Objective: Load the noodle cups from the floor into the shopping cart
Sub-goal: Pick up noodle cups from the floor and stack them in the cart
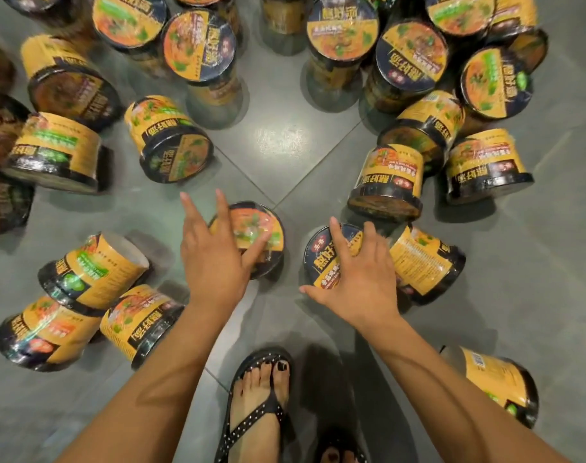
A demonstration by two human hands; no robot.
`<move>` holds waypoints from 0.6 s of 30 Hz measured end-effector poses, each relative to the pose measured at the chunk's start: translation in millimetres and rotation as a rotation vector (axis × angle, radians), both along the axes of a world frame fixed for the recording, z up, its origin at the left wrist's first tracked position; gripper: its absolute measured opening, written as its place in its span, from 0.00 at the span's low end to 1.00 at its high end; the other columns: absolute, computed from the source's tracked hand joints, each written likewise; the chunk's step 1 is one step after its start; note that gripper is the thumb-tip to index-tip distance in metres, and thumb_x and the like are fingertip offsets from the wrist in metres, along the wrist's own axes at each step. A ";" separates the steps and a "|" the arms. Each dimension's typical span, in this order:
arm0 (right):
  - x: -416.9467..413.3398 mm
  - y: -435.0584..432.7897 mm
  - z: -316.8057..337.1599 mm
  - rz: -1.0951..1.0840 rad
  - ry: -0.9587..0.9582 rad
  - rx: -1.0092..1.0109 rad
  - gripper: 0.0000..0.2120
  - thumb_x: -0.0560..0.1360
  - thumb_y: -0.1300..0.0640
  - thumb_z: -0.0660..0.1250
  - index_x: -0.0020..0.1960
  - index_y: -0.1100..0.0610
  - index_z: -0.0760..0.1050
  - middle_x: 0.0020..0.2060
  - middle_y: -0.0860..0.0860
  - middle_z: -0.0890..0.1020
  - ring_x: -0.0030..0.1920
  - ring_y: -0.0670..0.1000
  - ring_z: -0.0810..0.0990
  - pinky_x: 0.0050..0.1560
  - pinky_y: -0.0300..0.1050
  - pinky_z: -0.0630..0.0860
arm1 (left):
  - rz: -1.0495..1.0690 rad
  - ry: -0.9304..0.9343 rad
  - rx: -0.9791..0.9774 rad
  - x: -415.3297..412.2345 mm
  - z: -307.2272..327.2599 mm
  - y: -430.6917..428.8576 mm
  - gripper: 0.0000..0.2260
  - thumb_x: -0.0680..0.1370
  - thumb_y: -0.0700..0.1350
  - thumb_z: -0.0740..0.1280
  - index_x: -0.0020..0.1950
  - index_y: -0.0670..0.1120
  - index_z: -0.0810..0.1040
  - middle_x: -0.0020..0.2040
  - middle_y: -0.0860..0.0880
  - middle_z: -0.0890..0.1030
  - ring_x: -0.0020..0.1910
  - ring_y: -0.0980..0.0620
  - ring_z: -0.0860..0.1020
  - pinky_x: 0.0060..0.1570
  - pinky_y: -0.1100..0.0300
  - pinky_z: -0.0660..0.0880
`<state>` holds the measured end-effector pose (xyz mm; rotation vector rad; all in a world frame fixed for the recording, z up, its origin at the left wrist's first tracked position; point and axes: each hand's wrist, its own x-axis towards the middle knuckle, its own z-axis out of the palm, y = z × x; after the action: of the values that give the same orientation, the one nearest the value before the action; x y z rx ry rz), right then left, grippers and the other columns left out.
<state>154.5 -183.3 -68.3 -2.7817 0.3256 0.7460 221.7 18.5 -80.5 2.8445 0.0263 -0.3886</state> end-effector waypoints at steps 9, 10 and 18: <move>1.4 -1.0 1.6 0.019 -0.020 -0.054 0.57 0.61 0.28 0.66 0.79 0.47 0.41 0.60 0.61 0.66 0.59 0.60 0.66 0.59 0.51 0.66 | -0.147 0.196 0.130 14.0 8.0 3.2 0.59 0.58 0.77 0.66 0.78 0.54 0.43 0.77 0.36 0.49 0.68 0.33 0.63 0.58 0.41 0.70; -0.1 -1.3 6.5 -0.006 -0.010 -0.035 0.56 0.61 0.28 0.66 0.79 0.47 0.43 0.58 0.60 0.67 0.58 0.59 0.65 0.59 0.51 0.66 | -0.150 0.230 0.121 12.7 12.5 2.7 0.58 0.58 0.74 0.70 0.78 0.56 0.43 0.75 0.38 0.53 0.66 0.34 0.65 0.55 0.42 0.72; -16.4 -1.1 118.4 -0.065 0.130 0.042 0.56 0.63 0.26 0.65 0.79 0.46 0.40 0.60 0.58 0.64 0.61 0.58 0.62 0.62 0.50 0.62 | -0.064 0.313 0.091 -24.4 122.1 20.7 0.56 0.60 0.68 0.73 0.78 0.55 0.45 0.67 0.37 0.61 0.62 0.33 0.67 0.55 0.44 0.72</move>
<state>138.1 -184.4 50.1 -2.6759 0.4176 0.9089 197.4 39.2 41.6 2.8480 0.0143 -0.8628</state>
